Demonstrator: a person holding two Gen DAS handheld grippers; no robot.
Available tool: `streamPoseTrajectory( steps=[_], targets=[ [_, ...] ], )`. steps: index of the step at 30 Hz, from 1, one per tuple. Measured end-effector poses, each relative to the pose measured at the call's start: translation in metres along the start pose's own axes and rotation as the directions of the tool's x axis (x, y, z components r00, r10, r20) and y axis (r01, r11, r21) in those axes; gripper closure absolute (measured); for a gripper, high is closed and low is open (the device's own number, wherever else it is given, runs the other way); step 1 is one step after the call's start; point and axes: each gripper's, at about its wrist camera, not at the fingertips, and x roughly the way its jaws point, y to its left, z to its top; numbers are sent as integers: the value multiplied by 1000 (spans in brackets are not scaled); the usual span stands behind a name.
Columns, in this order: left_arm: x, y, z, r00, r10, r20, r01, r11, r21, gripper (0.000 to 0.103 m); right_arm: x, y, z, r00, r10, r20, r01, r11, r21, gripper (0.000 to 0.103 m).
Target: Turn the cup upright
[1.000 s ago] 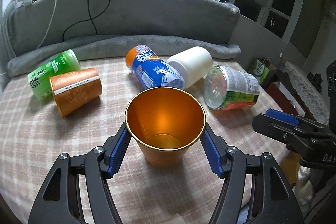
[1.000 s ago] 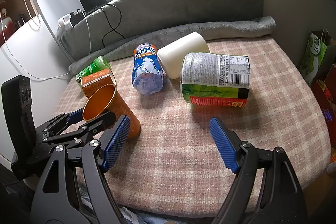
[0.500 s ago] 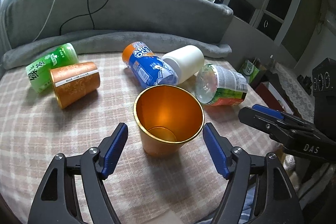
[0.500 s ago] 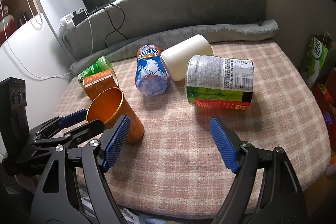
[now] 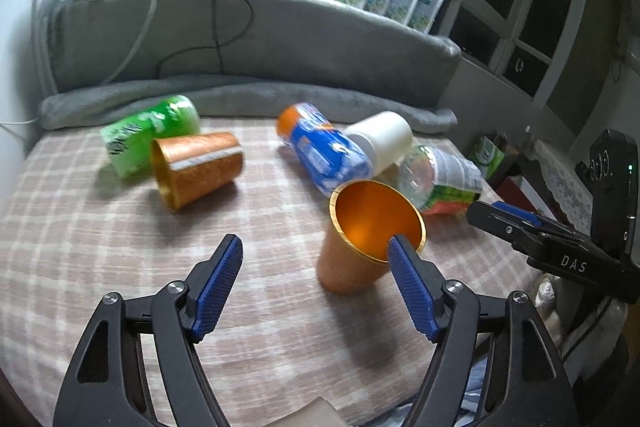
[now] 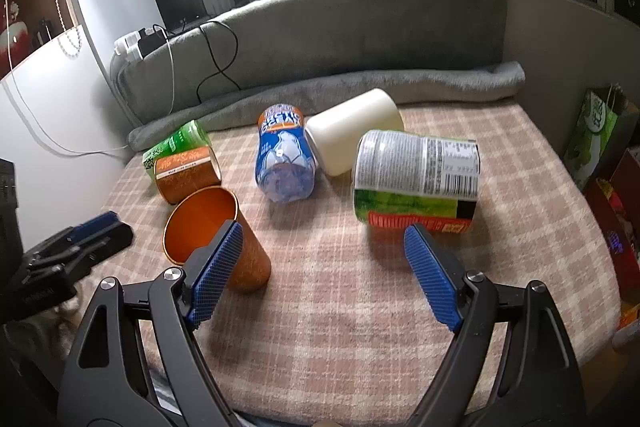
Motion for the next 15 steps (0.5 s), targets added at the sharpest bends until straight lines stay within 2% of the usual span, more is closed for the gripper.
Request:
streamPoseTrajectory(
  steps=[3, 6, 8, 10, 12, 15],
  targets=[
    [-11, 7, 2, 998, 50, 49, -50, 999, -6, 28, -2, 3, 2, 1000, -13, 22, 13, 1000, -7, 17],
    [-23, 11, 4, 988, 110, 112, -110, 994, -8, 28, -4, 8, 4, 998, -35, 50, 37, 999, -22, 17],
    [-31, 11, 4, 972, 168, 167, -170, 985, 0, 28, -6, 11, 5, 996, -50, 68, 52, 998, -35, 17],
    [-39, 9, 5, 950, 222, 220, -230, 973, 11, 24, -9, 15, 6, 993, -67, 95, 71, 996, -50, 8],
    [-44, 10, 5, 936, 241, 257, -253, 967, 14, 19, -14, 18, 6, 988, -87, 129, 96, 994, -61, 7],
    [-53, 7, 6, 913, 268, 307, -287, 958, 18, 19, -19, 21, 7, 978, -118, 173, 132, 989, -73, 7]
  ],
)
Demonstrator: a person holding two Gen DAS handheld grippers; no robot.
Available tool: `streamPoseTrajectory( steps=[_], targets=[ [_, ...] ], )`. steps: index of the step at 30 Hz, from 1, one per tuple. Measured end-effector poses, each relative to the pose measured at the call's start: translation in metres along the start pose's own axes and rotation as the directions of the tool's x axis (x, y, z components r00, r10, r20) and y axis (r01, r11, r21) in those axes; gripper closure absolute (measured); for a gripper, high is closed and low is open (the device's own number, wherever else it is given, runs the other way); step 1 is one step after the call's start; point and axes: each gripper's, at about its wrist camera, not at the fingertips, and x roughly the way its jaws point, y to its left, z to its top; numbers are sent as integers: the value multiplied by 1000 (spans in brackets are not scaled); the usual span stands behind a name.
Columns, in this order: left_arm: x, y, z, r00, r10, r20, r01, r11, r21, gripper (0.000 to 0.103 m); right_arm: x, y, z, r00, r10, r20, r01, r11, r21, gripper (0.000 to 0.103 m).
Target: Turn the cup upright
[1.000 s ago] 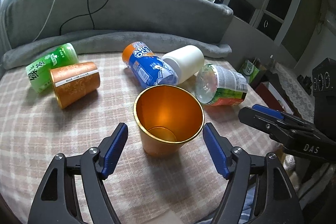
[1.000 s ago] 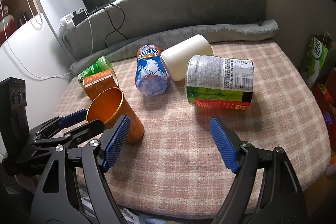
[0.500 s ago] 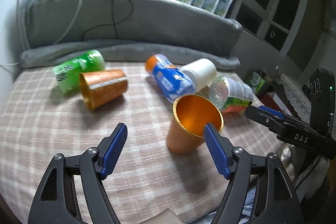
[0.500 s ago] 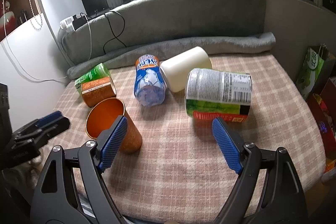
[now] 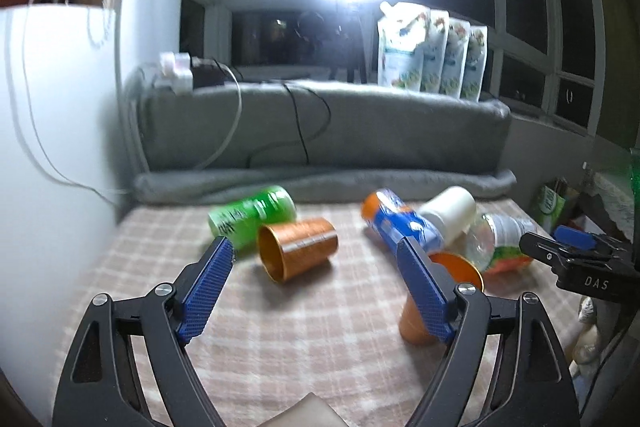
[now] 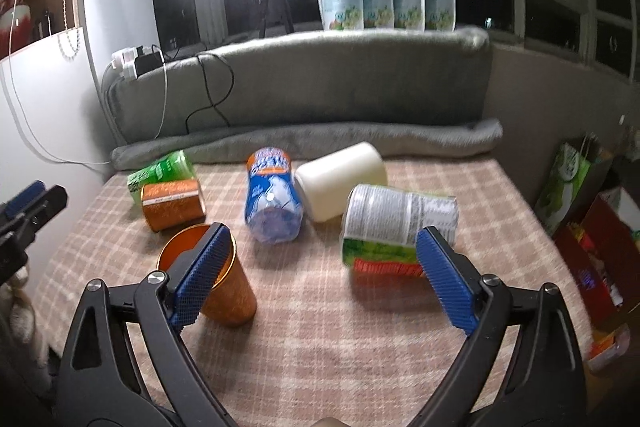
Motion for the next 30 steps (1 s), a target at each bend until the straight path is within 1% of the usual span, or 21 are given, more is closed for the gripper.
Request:
streamPoseTrajectory(
  steps=[3, 5, 9, 14, 20, 30],
  targets=[
    [-5, 0, 3, 999, 19, 34, -19, 1000, 2, 18, -4, 0, 2, 999, -25, 32, 25, 1000, -1, 0],
    [-7, 1, 5, 998, 27, 49, -27, 1000, -7, 17, -7, 0, 3, 998, -42, 52, 43, 999, 0, 0],
    [-9, 3, 7, 998, 36, 53, -34, 999, -28, 17, -10, -1, 4, 995, -64, 75, 64, 998, 1, 0],
    [-11, 2, 9, 997, 44, 62, -42, 999, -30, 17, -10, -1, 4, 995, -65, 81, 65, 998, 3, 0],
    [-12, 0, 9, 998, 36, 60, -34, 999, -23, 16, -14, 0, 7, 993, -73, 98, 73, 997, 3, 0],
    [-12, 0, 9, 998, 29, 56, -28, 999, -24, 16, -13, 1, 7, 993, -73, 97, 74, 997, 3, 0]
  ],
)
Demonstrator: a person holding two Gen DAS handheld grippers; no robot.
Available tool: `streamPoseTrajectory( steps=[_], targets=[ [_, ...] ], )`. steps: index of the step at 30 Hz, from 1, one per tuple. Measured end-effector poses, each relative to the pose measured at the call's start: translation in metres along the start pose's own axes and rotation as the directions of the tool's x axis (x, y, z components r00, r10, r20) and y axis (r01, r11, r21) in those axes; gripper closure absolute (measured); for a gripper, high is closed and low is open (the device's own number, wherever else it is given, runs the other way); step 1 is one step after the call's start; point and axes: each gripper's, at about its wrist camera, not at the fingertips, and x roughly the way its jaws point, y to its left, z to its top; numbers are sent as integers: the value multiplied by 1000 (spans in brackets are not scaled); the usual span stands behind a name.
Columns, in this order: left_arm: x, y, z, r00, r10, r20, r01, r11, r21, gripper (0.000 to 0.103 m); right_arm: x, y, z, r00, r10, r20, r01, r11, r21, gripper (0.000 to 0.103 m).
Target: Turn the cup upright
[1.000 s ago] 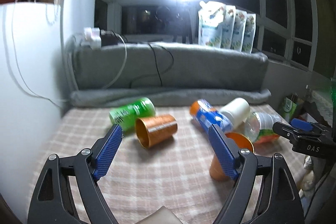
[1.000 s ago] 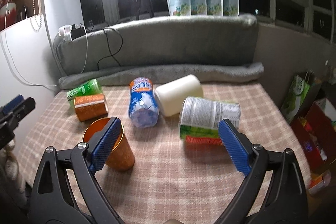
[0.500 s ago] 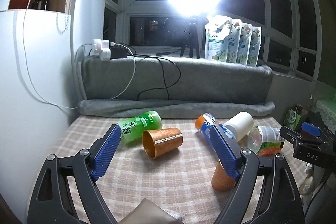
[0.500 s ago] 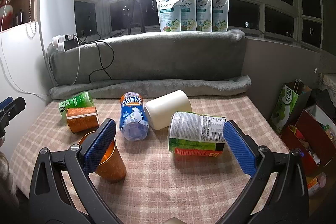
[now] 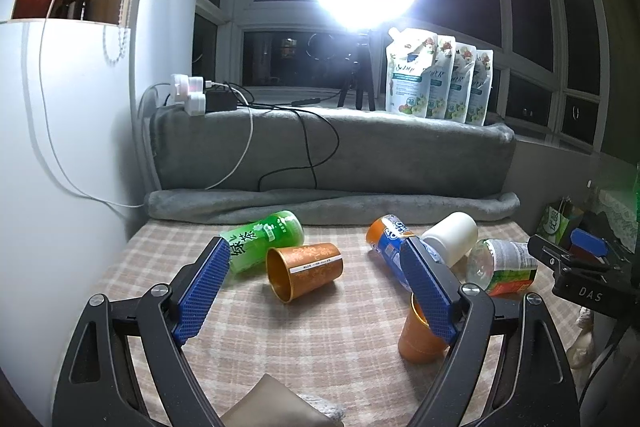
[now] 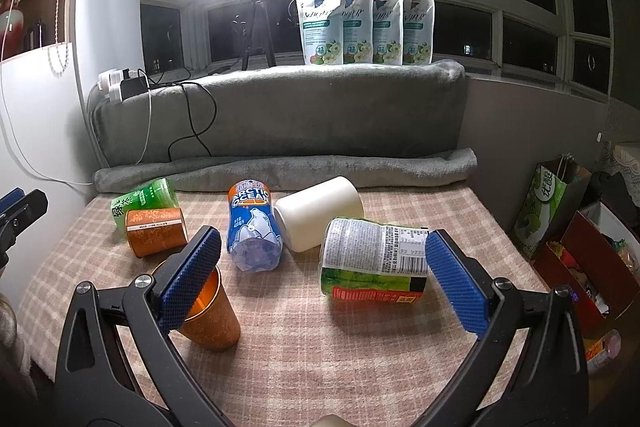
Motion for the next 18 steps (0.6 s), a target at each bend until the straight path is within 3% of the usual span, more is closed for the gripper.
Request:
streamPoseTrajectory(
  steps=[18],
  targets=[
    [-1, 1, 0, 1000, 9, 8, -9, 1000, -7, 16, 2, 0, -1, 1000, -1, -2, 1, 1000, 0, 0]
  ],
)
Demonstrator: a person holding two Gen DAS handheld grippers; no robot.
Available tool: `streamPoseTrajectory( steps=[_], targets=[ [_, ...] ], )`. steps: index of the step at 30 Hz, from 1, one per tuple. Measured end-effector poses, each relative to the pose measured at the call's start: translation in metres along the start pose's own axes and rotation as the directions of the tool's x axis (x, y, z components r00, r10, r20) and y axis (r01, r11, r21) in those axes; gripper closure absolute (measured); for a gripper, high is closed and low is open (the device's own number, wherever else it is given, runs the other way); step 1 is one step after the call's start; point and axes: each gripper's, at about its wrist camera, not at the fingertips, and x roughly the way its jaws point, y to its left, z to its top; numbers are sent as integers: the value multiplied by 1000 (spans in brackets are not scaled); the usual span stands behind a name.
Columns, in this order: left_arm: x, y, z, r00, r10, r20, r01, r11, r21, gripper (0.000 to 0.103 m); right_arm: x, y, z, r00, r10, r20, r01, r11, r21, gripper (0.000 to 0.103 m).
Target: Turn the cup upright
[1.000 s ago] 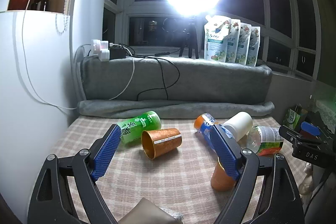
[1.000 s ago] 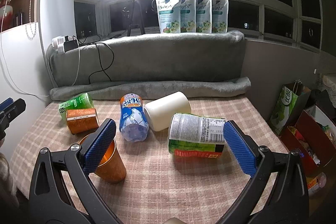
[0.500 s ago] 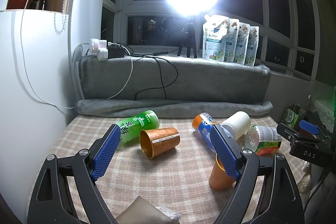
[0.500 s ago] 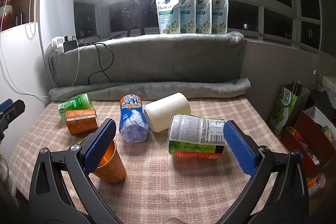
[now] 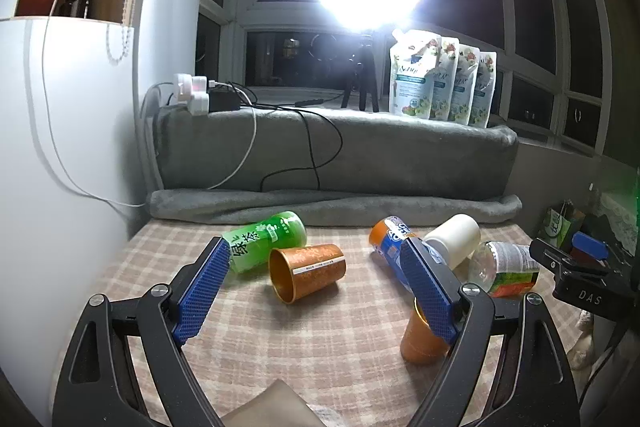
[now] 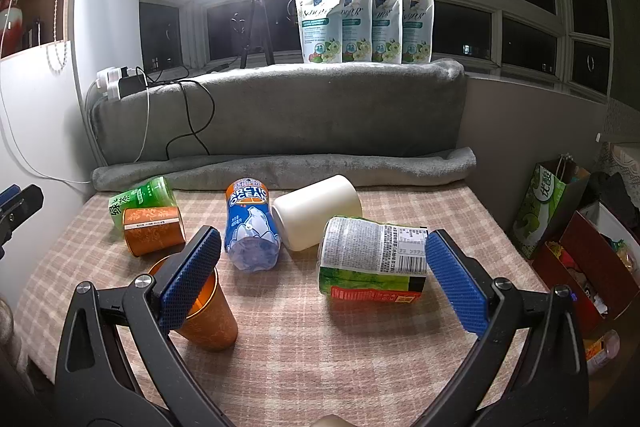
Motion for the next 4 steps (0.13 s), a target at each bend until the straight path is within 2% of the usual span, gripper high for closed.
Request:
streamPoseTrajectory(
  steps=[4],
  targets=[
    [-1, 1, 1, 1000, 4, 12, -4, 1000, 1, 16, 0, 0, 0, 1000, 0, 0, 0, 1000, -1, 0]
  ],
)
